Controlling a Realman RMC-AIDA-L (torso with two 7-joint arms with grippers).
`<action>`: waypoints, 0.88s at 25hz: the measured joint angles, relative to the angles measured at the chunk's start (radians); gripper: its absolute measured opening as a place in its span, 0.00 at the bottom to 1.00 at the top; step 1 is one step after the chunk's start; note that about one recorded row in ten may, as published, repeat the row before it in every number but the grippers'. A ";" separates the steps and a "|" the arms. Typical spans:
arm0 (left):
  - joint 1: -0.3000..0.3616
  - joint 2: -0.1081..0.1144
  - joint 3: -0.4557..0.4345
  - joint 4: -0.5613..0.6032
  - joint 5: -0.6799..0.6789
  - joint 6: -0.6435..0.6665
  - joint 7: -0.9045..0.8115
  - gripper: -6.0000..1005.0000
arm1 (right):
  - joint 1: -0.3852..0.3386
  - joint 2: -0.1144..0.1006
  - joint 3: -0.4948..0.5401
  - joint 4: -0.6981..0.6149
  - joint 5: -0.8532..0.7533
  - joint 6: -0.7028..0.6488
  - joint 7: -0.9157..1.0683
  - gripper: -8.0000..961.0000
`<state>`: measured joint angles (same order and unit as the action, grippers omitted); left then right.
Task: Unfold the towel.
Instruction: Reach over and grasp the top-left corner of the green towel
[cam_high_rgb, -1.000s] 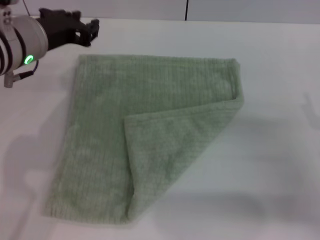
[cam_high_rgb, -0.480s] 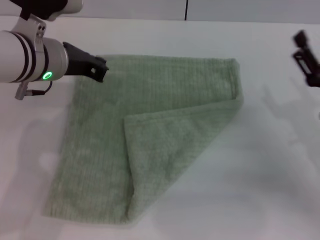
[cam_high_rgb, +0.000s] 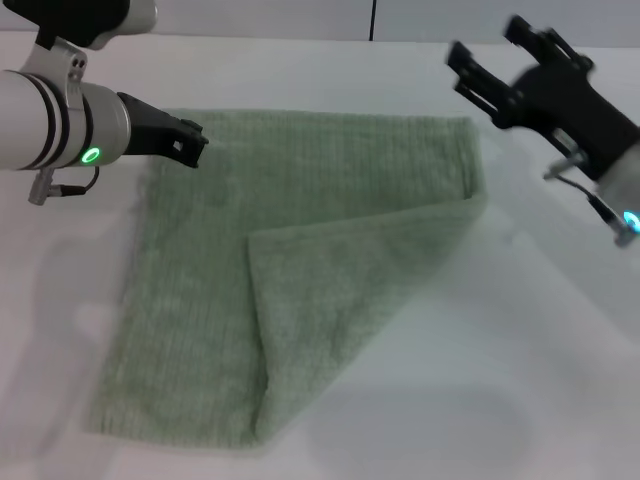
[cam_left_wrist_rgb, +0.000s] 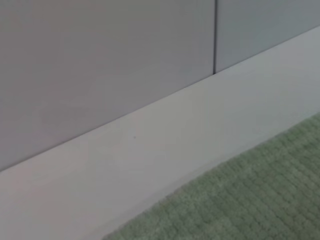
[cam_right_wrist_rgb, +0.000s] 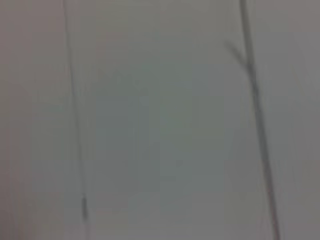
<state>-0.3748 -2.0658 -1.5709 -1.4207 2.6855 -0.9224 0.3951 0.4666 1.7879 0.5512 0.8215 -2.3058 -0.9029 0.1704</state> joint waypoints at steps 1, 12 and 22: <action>0.000 0.000 0.000 0.000 0.000 0.000 0.000 0.00 | -0.010 -0.015 0.050 0.069 -0.047 0.087 -0.005 0.82; -0.019 0.002 -0.018 0.012 -0.001 -0.006 -0.004 0.01 | -0.182 0.216 0.725 0.897 -0.556 1.558 -0.240 0.82; -0.038 0.003 -0.033 0.039 0.026 -0.008 -0.003 0.01 | 0.008 0.279 0.987 0.862 -0.109 2.098 -0.539 0.82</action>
<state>-0.4129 -2.0627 -1.6035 -1.3814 2.7112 -0.9299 0.3916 0.4750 2.0666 1.5387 1.6831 -2.4149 1.1952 -0.3689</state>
